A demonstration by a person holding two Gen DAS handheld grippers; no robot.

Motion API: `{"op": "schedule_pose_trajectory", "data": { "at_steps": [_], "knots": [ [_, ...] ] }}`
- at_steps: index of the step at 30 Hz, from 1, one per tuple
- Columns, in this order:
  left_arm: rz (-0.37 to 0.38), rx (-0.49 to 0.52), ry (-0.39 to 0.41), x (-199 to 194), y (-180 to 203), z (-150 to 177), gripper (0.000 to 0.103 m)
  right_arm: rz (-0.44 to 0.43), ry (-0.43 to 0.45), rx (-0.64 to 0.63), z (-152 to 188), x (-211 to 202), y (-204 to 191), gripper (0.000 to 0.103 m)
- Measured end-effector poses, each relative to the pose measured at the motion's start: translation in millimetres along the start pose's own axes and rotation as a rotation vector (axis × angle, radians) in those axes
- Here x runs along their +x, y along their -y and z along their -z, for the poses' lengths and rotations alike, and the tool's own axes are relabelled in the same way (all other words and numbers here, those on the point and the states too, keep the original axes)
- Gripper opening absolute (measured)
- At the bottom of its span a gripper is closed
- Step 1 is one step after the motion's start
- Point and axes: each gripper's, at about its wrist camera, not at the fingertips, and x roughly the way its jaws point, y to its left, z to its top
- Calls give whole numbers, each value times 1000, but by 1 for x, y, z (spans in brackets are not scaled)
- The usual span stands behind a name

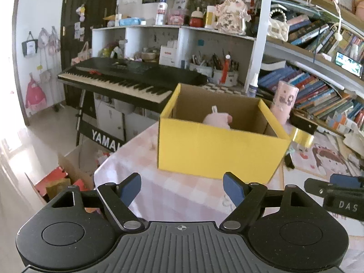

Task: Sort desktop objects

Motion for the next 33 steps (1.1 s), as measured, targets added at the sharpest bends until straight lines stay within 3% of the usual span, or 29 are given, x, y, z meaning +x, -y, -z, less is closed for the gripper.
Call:
{"op": "schedule_pose_trajectory", "data": {
  "at_steps": [15, 33],
  "knots": [
    [33, 62, -52, -13, 15, 25, 82, -17, -40, -34, 28, -16, -20, 61],
    [91, 108, -116, -7, 31, 35, 83, 25, -79, -4, 43, -26, -10, 68]
  ]
}}
